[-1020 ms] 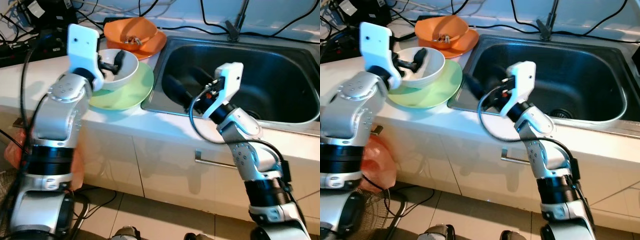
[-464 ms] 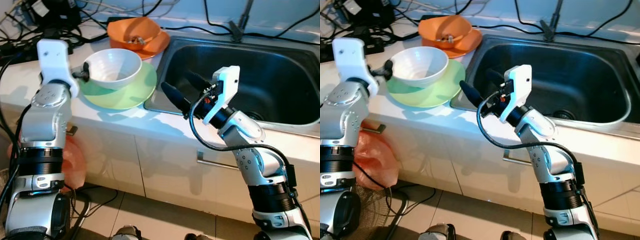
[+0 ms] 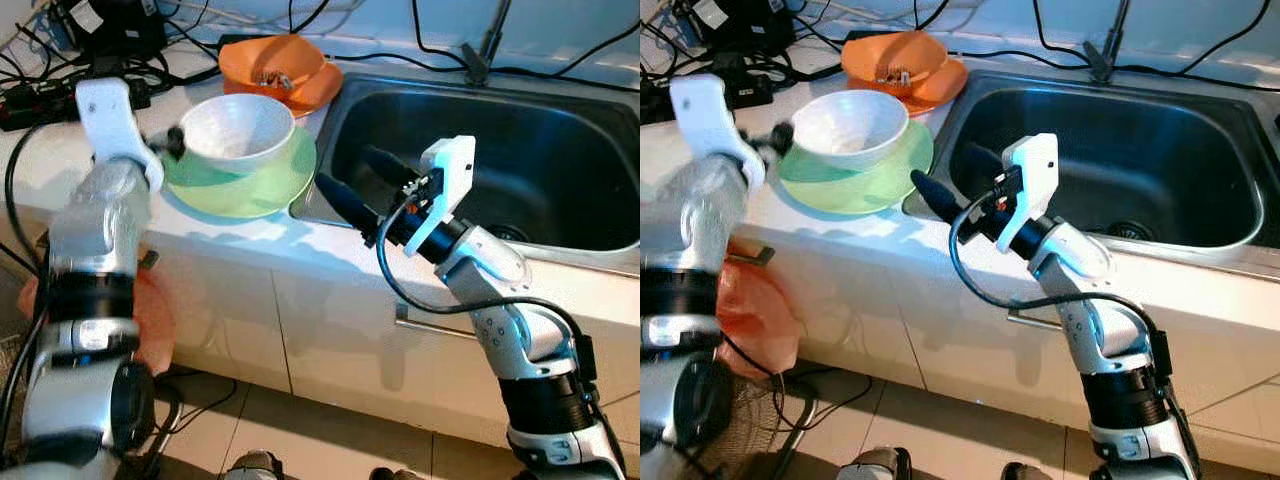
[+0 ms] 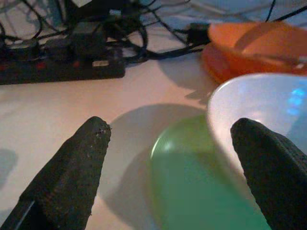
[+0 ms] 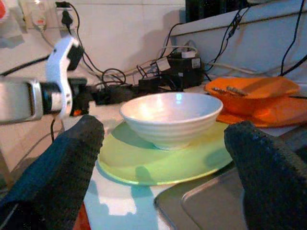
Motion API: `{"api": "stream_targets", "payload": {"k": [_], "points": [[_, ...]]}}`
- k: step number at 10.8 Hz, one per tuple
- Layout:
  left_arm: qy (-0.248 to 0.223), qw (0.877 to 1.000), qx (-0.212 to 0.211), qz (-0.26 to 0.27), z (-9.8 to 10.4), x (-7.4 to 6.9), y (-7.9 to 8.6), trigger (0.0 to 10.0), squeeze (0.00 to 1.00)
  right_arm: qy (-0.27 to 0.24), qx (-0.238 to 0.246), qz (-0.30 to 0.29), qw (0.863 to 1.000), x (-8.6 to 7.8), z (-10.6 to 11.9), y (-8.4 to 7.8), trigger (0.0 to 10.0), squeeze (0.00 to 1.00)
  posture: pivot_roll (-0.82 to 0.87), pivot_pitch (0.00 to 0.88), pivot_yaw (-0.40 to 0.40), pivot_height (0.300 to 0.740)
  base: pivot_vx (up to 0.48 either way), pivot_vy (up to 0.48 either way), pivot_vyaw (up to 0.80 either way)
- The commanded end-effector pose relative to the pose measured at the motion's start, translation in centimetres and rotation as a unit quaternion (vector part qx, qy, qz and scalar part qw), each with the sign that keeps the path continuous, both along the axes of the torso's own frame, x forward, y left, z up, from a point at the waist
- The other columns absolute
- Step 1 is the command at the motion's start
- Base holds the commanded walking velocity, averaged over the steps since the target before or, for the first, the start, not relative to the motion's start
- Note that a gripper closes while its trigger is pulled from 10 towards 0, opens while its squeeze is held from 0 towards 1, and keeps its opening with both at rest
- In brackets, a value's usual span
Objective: Kitchen organization
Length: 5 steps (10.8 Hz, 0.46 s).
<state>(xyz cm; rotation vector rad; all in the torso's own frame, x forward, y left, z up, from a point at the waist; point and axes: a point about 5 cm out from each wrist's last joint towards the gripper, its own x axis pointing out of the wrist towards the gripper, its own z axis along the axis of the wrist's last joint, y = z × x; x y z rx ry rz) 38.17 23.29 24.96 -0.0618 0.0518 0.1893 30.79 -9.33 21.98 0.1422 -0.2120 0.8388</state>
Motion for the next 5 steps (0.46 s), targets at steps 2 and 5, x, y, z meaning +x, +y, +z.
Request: {"api": "stream_targets", "payload": {"k": [2, 5], "points": [[-0.005, 1.0, -0.009, 0.002, 0.44, 0.15, 0.32, 10.0, 0.0, -0.003, 0.0, 0.007, 1.0, -0.31, 0.28, 0.2, 10.0, 0.0, 0.12, 0.108, 0.061, 0.74, 0.0, 0.0, 0.0], [0.026, 0.999, -0.036, -0.027, -0.09, 0.83, -0.23, 10.0, 0.0, -0.004, 0.001, 0.007, 1.0, -0.33, 0.35, 0.27, 10.0, 0.0, 0.13, 0.108, 0.063, 0.74, 0.0, 0.0, 0.0]]}}
